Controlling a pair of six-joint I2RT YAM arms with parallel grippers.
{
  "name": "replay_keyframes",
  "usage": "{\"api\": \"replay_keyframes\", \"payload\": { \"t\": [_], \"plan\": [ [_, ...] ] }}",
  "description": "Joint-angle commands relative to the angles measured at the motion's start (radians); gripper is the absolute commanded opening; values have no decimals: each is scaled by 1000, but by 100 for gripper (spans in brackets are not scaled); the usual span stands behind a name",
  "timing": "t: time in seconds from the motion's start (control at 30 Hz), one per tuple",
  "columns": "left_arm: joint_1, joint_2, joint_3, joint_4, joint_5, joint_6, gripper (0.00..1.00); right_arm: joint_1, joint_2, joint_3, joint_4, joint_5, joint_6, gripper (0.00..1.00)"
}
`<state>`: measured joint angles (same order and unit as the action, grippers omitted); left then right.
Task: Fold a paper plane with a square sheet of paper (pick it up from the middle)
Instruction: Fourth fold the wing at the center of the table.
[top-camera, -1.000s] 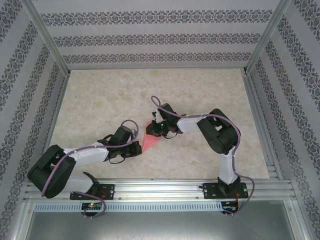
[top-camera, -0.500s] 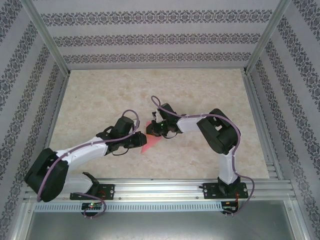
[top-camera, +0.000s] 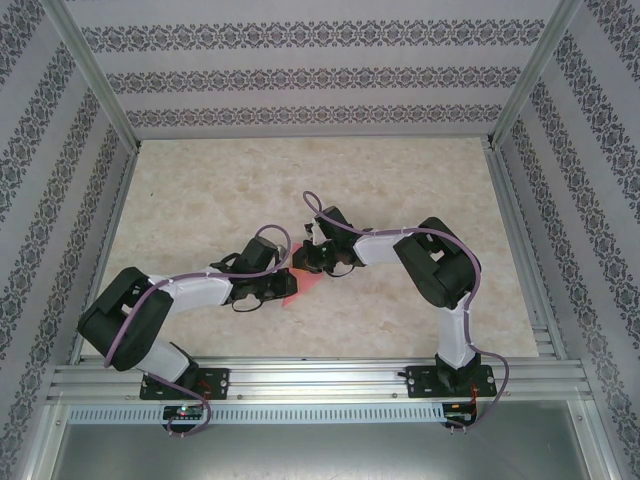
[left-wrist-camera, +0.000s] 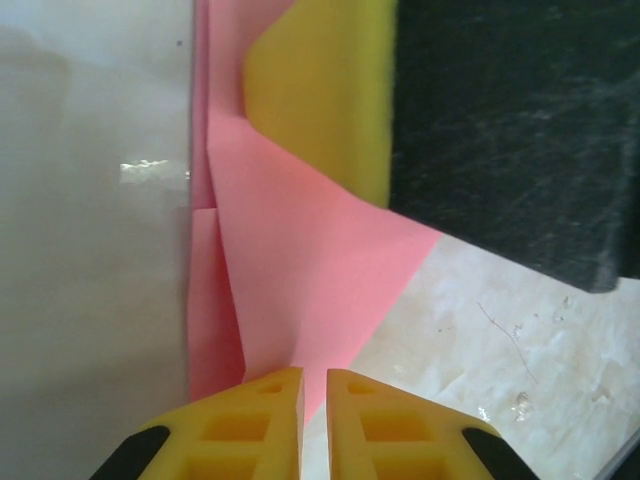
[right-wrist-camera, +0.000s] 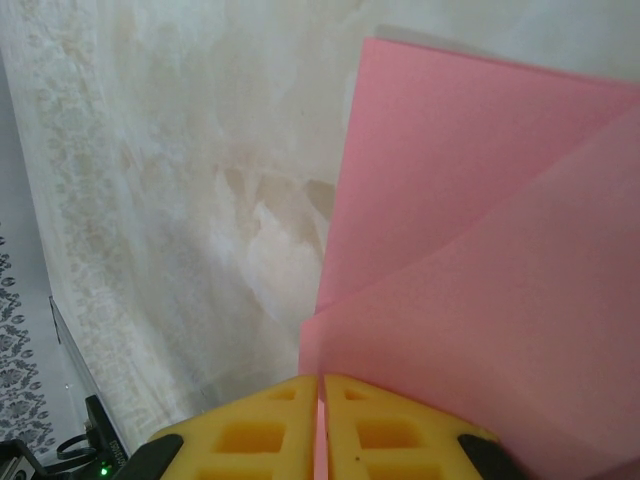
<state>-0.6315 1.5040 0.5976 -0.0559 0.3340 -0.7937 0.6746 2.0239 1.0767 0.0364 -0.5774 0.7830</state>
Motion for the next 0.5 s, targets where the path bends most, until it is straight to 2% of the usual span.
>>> {"api": "replay_keyframes", "payload": {
  "t": [0.0, 0.3, 0.47],
  "plan": [
    [-14, 5, -36, 10, -42, 20, 14, 9, 78, -31, -64, 121, -18, 12],
    [-13, -30, -115, -42, -69, 34, 13, 9, 84, -26, -70, 123, -21, 12],
    [-13, -115, -113, -72, -64, 25, 14, 8, 86, -26, -73, 129, -20, 12]
  ]
}}
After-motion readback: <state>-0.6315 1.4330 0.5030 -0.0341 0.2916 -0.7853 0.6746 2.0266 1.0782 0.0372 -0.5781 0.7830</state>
